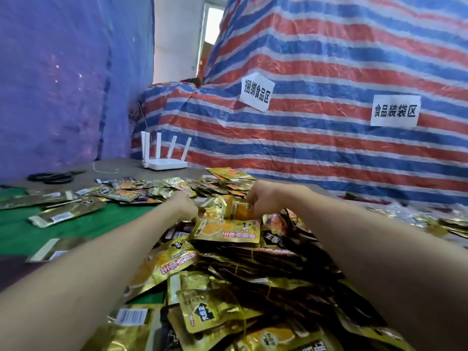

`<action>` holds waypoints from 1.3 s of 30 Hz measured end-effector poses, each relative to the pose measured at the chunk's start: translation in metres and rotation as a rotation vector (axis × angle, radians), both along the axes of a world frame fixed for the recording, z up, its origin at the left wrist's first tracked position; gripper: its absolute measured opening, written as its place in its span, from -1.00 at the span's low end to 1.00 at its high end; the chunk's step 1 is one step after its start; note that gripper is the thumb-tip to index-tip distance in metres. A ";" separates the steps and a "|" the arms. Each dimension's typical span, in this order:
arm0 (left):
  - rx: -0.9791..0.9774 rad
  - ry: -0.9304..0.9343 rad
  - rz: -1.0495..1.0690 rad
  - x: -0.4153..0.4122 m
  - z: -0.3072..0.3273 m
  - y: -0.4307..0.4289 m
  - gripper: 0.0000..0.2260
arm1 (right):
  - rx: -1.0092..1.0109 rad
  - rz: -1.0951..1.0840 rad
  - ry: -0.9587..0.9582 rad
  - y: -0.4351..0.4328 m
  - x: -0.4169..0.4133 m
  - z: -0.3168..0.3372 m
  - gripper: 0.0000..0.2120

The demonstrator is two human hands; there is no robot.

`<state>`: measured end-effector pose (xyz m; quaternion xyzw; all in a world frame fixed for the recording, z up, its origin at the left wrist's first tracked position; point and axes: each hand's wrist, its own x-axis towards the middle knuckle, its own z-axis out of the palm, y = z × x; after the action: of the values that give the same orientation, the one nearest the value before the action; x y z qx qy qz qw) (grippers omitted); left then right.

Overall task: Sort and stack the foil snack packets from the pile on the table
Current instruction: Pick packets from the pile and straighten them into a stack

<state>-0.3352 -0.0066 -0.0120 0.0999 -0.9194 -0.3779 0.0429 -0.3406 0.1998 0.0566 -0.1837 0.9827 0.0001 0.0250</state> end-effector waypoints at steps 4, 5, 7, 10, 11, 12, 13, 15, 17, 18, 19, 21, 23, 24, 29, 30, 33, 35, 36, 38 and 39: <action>0.080 0.114 0.023 0.014 0.008 -0.008 -0.80 | -0.216 0.004 0.082 0.000 0.008 0.006 -0.88; 0.113 0.163 0.033 0.017 0.010 -0.012 -0.80 | -0.257 0.000 0.114 0.000 0.010 0.009 -0.88; 0.168 0.264 0.054 0.022 0.016 -0.019 -0.81 | -0.338 0.002 0.153 0.002 0.013 0.014 -0.80; 0.185 0.410 0.068 0.032 0.029 -0.028 -0.81 | -0.483 0.034 0.210 0.004 0.020 0.021 -0.85; 0.176 0.462 0.078 0.036 0.035 -0.031 -0.83 | -0.534 0.054 0.233 0.004 0.026 0.024 -0.88; 0.168 0.513 0.091 0.041 0.041 -0.033 -0.84 | -0.582 0.072 0.257 0.005 0.032 0.028 -0.86; 0.164 0.564 0.099 0.047 0.048 -0.035 -0.84 | -0.622 0.084 0.281 0.004 0.039 0.033 -0.83; 0.198 0.656 0.101 0.060 0.060 -0.038 -0.78 | -0.714 0.093 0.325 0.005 0.054 0.042 -0.83; 0.313 0.717 0.116 0.078 0.068 -0.040 -0.70 | -0.825 0.097 0.359 0.005 0.070 0.050 -0.86; 0.380 0.727 0.132 0.089 0.070 -0.041 -0.67 | -0.869 0.093 0.363 0.005 0.079 0.053 -0.87; 0.450 0.724 0.153 0.100 0.071 -0.042 -0.64 | -0.904 0.081 0.350 0.005 0.089 0.055 -0.87; 0.624 0.666 0.193 0.123 0.068 -0.043 -0.63 | -0.978 0.025 0.275 0.004 0.109 0.053 -0.85; 0.863 0.583 0.245 0.144 0.060 -0.043 -0.56 | -1.049 -0.032 0.197 0.005 0.130 0.045 -0.89; 0.987 0.537 0.282 0.155 0.055 -0.041 -0.55 | -1.107 -0.052 0.163 0.007 0.141 0.039 -0.91; 1.505 0.254 0.341 0.205 0.026 -0.022 -0.70 | -1.442 -0.090 0.091 0.012 0.201 0.010 -0.97; 1.562 0.216 0.316 0.215 0.022 -0.017 -0.75 | -1.501 -0.100 0.069 0.011 0.212 0.006 -0.97; 1.623 0.160 0.278 0.236 0.012 -0.001 -0.75 | -1.647 -0.121 -0.068 0.010 0.238 -0.005 -0.91; 1.644 0.172 0.269 0.244 0.008 0.006 -0.73 | -1.714 -0.110 -0.175 0.010 0.251 -0.015 -0.85; 1.652 0.192 0.265 0.246 0.007 0.009 -0.71 | -1.746 -0.096 -0.248 0.010 0.255 -0.021 -0.80; 1.657 0.275 0.313 0.248 0.007 0.011 -0.68 | -1.744 -0.052 -0.393 0.009 0.261 -0.029 -0.73; 1.653 0.333 0.353 0.248 0.008 0.009 -0.71 | -1.725 -0.022 -0.445 0.008 0.262 -0.031 -0.74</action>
<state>-0.0870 0.0027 -0.0038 0.1838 -0.3021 -0.9235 0.1487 -0.0786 0.2076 0.0254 -0.1248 0.6150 -0.7756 0.0684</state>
